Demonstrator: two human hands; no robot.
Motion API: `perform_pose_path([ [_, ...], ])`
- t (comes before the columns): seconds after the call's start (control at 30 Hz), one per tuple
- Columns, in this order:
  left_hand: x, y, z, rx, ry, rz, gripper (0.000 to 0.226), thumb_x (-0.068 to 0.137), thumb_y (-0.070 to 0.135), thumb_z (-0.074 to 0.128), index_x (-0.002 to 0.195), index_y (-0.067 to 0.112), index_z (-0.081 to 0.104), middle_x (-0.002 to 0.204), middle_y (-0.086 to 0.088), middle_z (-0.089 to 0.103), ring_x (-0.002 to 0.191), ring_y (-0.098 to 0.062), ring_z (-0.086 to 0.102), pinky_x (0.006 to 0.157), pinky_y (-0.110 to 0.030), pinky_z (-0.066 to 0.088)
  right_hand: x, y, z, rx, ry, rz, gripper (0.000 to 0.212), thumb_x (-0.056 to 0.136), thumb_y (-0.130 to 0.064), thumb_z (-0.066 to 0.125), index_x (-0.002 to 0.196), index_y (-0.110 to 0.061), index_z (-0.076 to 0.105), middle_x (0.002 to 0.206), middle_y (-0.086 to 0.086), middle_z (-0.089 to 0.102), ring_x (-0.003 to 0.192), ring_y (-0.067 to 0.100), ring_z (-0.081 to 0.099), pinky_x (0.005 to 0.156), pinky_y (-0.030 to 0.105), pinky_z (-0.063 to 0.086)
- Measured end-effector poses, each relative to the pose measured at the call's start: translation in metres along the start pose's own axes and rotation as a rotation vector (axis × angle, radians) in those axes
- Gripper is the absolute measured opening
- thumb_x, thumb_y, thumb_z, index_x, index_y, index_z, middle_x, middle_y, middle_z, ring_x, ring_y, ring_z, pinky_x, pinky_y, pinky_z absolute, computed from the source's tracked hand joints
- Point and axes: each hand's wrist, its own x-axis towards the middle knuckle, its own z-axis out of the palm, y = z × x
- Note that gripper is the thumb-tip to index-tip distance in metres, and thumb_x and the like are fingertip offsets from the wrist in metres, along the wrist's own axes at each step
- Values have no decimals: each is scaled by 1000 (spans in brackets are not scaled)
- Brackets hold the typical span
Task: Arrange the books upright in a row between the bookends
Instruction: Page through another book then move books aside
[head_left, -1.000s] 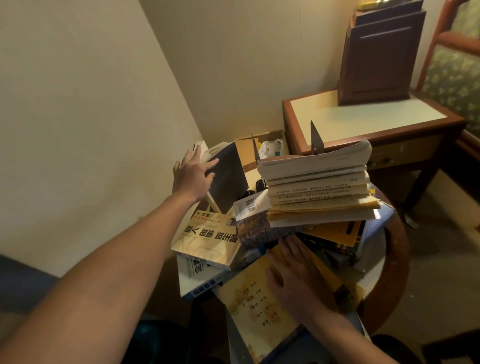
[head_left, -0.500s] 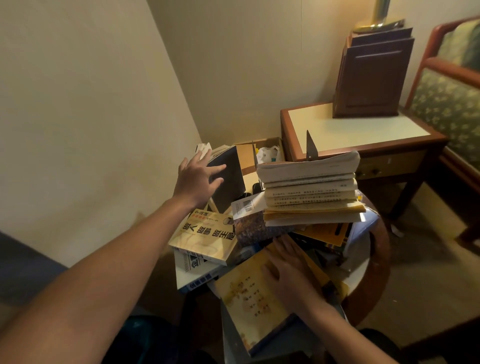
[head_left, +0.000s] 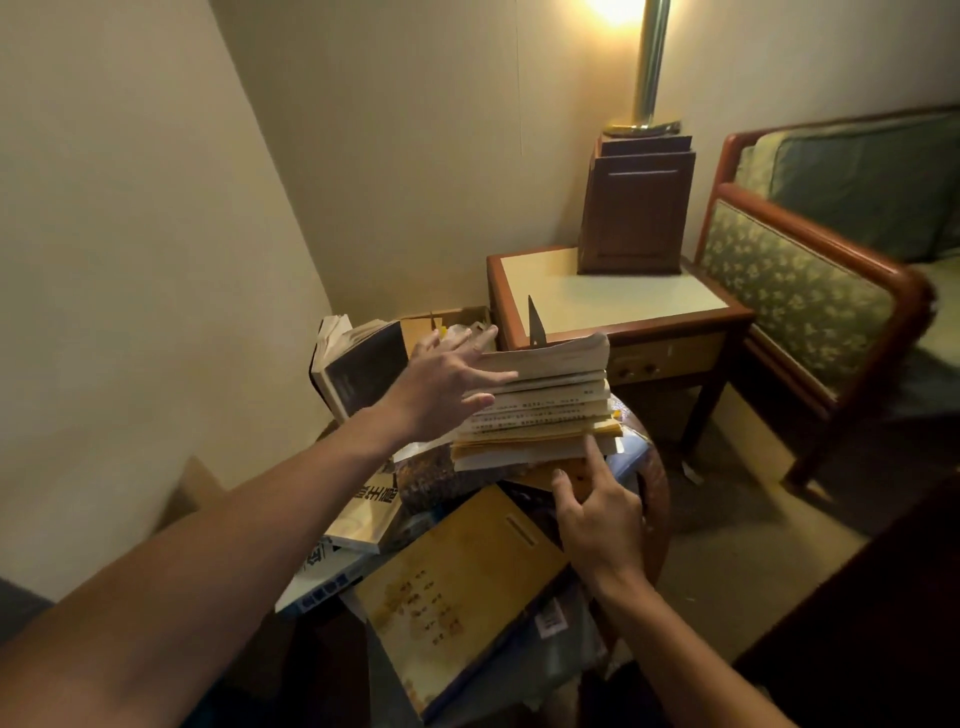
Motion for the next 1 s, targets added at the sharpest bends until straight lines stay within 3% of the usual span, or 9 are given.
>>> perform_pose_path([
  [0.13, 24, 2, -1, -56, -177, -104, 46, 94, 42, 63, 139, 45, 50, 163, 3, 24, 148, -29, 28, 116, -58, 26, 13, 4, -2, 51, -128, 97, 65, 101, -34, 55, 156, -39, 21, 77, 3, 68, 53, 5, 57, 56, 20, 51],
  [0.2, 32, 2, -2, -149, -203, -129, 49, 93, 34, 67, 139, 42, 52, 158, 5, 37, 143, -25, 37, 112, -52, 37, 18, 3, 1, 98, -154, 110, 66, 100, -39, 54, 156, -42, 19, 97, 4, 72, 65, 5, 61, 73, 31, 58],
  [0.27, 39, -1, -3, -208, -212, -147, 48, 93, 28, 67, 138, 40, 55, 146, 5, 53, 128, -18, 49, 102, -40, 45, 24, 4, 8, 157, -154, 137, 66, 99, -42, 55, 154, -45, 20, 126, 2, 65, 93, 15, 65, 89, 39, 57],
  [0.33, 45, -3, -3, -241, -223, -172, 48, 95, 22, 65, 137, 42, 55, 135, 3, 61, 110, -12, 54, 93, -34, 49, 28, 2, 15, 240, -159, 178, 67, 97, -47, 57, 151, -54, 19, 140, 0, 56, 110, 21, 62, 95, 46, 55],
  [0.43, 53, -3, -4, -333, -233, -243, 51, 95, 19, 63, 135, 48, 53, 130, 0, 59, 101, -14, 54, 91, -40, 54, 33, -1, 20, 341, -145, 215, 68, 94, -49, 58, 146, -63, 17, 148, 1, 48, 126, 27, 53, 99, 55, 51],
  [0.6, 57, 9, -15, -482, -269, -301, 54, 97, 17, 61, 143, 41, 47, 136, -6, 52, 110, -20, 50, 94, -38, 50, 40, 3, 14, 521, -117, 286, 68, 97, -35, 61, 152, -50, 24, 150, 2, 47, 129, 23, 53, 100, 52, 52],
  [0.73, 36, 21, -29, -765, -242, -405, 58, 97, 12, 59, 147, 38, 43, 137, -6, 46, 111, -23, 56, 81, -33, 58, 39, 6, -1, 477, -61, 286, 67, 100, -22, 58, 155, -41, 24, 143, 5, 54, 118, 20, 61, 94, 46, 57],
  [0.83, 2, 31, -40, -964, -209, -474, 58, 99, 14, 58, 148, 39, 41, 138, -1, 41, 105, -21, 59, 75, -32, 60, 32, 5, -20, 441, -64, 261, 64, 102, -11, 52, 156, -34, 25, 112, -7, 60, 92, 12, 68, 69, 25, 61],
  [1.0, -71, 53, -54, -1270, -133, -634, 51, 99, 17, 58, 142, 41, 49, 137, -3, 43, 103, -32, 62, 76, -36, 61, 13, -1, -44, 419, -244, 262, 62, 99, -6, 54, 151, -34, 35, 115, -3, 59, 88, 16, 72, 66, 30, 62],
])
